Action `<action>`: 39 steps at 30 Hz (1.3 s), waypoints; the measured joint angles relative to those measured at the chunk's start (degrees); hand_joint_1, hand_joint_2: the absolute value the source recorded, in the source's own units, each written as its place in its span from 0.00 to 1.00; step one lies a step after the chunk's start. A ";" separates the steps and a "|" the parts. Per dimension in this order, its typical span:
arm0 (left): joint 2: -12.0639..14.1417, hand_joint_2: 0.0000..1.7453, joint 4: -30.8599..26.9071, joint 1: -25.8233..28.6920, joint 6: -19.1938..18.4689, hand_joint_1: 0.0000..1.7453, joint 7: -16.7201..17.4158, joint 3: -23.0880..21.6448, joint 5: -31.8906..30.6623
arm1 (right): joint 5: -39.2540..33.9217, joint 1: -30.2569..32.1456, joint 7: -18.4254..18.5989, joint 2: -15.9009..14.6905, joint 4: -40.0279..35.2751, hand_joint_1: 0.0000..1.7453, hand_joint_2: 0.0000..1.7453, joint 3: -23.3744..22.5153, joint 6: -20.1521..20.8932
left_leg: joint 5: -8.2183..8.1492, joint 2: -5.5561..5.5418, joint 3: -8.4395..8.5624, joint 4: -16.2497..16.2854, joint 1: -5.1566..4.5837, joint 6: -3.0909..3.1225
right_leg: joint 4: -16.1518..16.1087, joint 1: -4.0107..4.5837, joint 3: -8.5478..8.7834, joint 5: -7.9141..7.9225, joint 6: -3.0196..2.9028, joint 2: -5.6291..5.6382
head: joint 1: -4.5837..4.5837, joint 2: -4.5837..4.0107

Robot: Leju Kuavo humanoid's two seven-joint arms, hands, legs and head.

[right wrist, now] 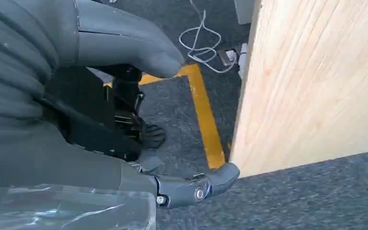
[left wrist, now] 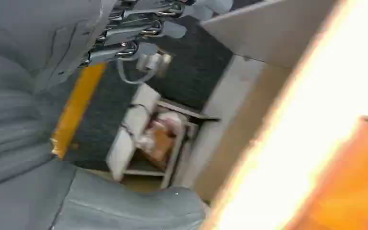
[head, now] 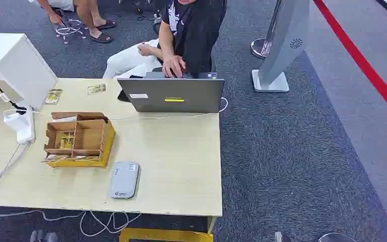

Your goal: Pass the card to the sensor for recognition and then transmit it.

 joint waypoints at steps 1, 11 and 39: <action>-0.48 1.00 -2.34 -0.01 -0.61 0.00 1.18 -0.02 1.84 | 0.26 0.00 -0.24 0.00 0.00 0.00 1.00 -0.22 0.20 | 0.00 0.00 0.00 0.00 -0.01 0.00 | 0.00 -0.01 0.00 0.00 0.00 0.00 | 0.00 0.00; -1.79 1.00 -30.56 5.41 22.83 0.00 -7.24 -15.69 0.52 | 7.13 -0.30 -0.83 0.50 -0.24 0.00 1.00 -2.71 -2.74 | 0.03 0.04 0.13 0.06 0.11 -0.03 | -0.02 0.08 -0.27 0.00 -0.02 0.05 | -0.04 0.00; 12.88 1.00 -44.95 0.47 60.68 0.00 3.40 -60.37 -60.09 | 11.34 -3.37 0.66 1.03 -0.46 0.00 1.00 -2.40 -4.42 | 0.50 -0.24 -0.26 -0.01 0.11 -0.13 | 0.07 0.12 -0.14 0.35 -0.09 -0.16 | 0.11 -0.02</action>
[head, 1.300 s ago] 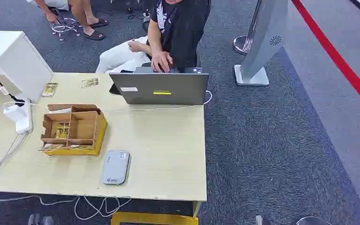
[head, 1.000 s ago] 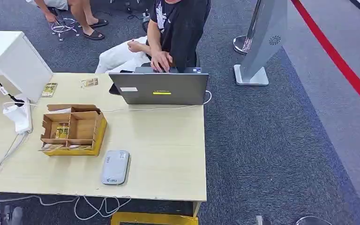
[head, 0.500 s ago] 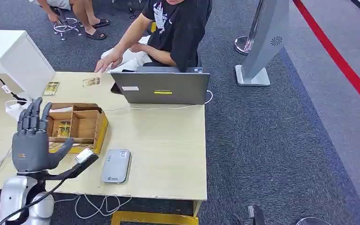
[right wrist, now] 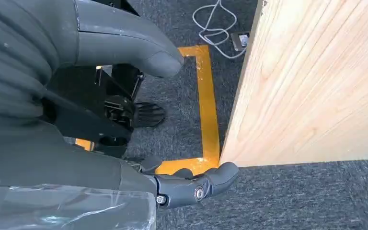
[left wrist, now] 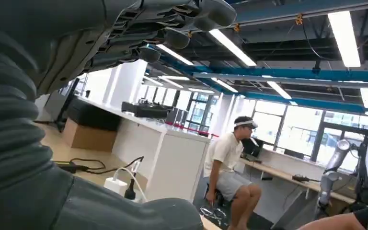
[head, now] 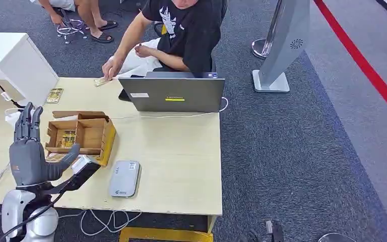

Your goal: Pass the card to the sensor for recognition and then transmit it.

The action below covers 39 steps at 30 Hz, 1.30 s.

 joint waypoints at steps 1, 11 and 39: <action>0.02 1.00 0.00 0.01 0.00 0.00 0.00 -0.07 0.00 | 0.00 0.00 0.00 0.00 0.00 0.00 1.00 0.00 0.00 | 0.00 0.00 0.00 0.00 0.00 0.00 | 0.00 0.00 0.00 0.00 0.00 0.00 | -0.02 0.02; 0.13 1.00 0.00 0.02 -0.02 0.00 -0.02 -0.17 -0.20 | 0.00 0.00 0.00 0.00 0.00 0.00 1.00 0.00 0.26 | 0.00 0.00 0.00 0.00 0.00 0.00 | 0.00 0.00 -0.02 0.00 0.00 0.00 | -0.02 0.02; 10.36 1.00 23.69 -17.52 -3.93 1.00 7.19 -8.59 -11.08 | 2.60 -0.97 1.84 0.13 0.02 0.00 1.00 0.00 1.64 | 0.08 0.14 -0.09 0.02 -0.01 -0.01 | 0.04 -0.01 -0.21 0.13 -0.13 0.15 | -0.09 0.00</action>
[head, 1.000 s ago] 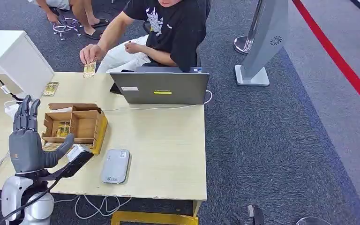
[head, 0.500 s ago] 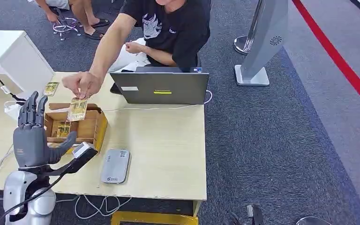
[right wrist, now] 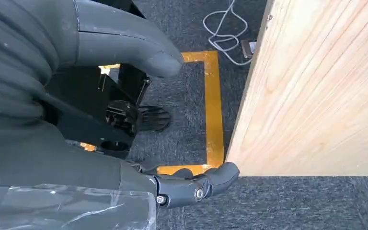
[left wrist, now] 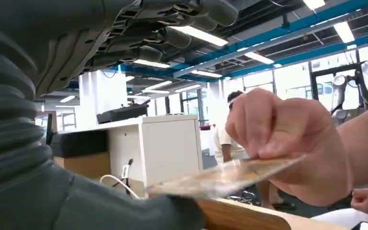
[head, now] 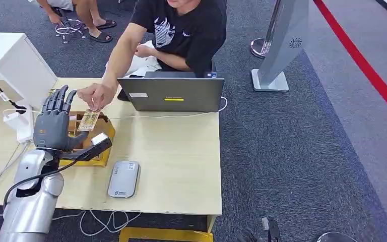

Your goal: Pass the card to the sensor for recognition and then transmit it.

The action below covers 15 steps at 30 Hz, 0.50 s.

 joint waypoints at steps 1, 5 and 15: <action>0.13 1.00 0.20 -0.01 0.00 1.00 0.04 -0.11 0.09 | 0.00 0.00 -0.02 0.02 0.00 0.00 1.00 -0.02 0.00 | 0.00 0.00 0.00 0.00 0.00 0.00 | 0.00 0.00 -0.02 0.00 0.00 0.00 | -0.02 0.00; 0.15 1.00 0.85 -0.06 0.20 1.00 0.20 -0.17 0.57 | 0.02 0.01 -0.02 0.02 0.00 0.00 1.00 -0.02 0.00 | -0.01 0.00 -0.01 0.00 0.01 -0.01 | 0.01 0.01 -0.03 -0.01 0.00 0.00 | -0.02 0.02; 0.04 1.00 0.94 -0.39 0.81 1.00 0.50 -0.17 1.07 | 0.09 0.00 0.00 0.02 0.00 0.00 1.00 -0.02 -0.42 | 0.00 0.01 -0.01 0.00 0.01 -0.01 | 0.01 0.01 -0.02 -0.01 0.00 0.01 | -0.02 0.02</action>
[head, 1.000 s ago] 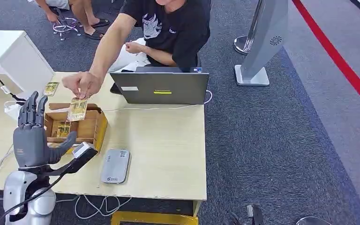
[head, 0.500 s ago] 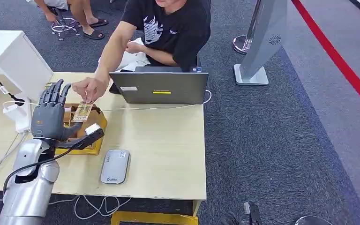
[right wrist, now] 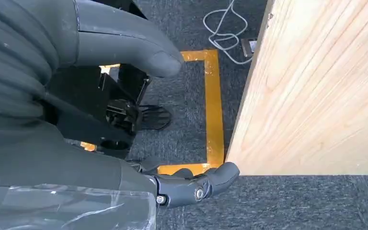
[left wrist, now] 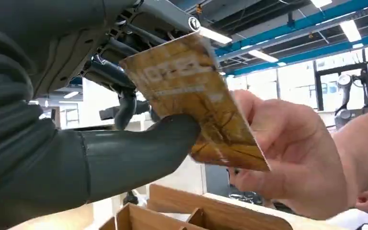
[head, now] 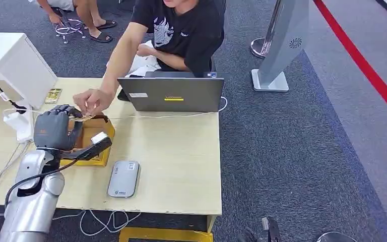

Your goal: Pass the card to the sensor for recognition and then transmit it.

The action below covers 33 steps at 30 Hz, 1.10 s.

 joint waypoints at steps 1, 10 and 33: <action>-0.02 1.00 0.00 0.00 0.00 1.00 -0.02 0.00 0.04 | 0.00 0.00 0.02 0.00 0.00 0.00 1.00 0.02 0.00 | 0.00 0.00 0.00 0.00 0.00 0.00 | 0.00 0.00 0.00 0.00 0.00 0.00 | 0.02 0.00; -1.73 1.00 0.02 -0.27 -3.72 1.00 -3.39 -0.02 6.56 | 0.09 -0.06 0.07 0.11 0.00 0.00 1.00 0.00 -0.11 | 0.00 -0.01 0.00 0.00 0.00 0.00 | 0.00 0.00 0.00 0.00 0.00 -0.01 | 0.02 0.00; 20.92 1.00 -1.99 11.10 -27.32 1.00 -8.28 -22.97 32.02 | 0.79 -0.79 0.50 0.15 0.02 0.00 1.00 -0.26 0.44 | -0.10 0.23 0.04 -0.09 0.02 -0.08 | 0.04 0.02 0.01 -0.07 -0.06 0.18 | 0.07 0.00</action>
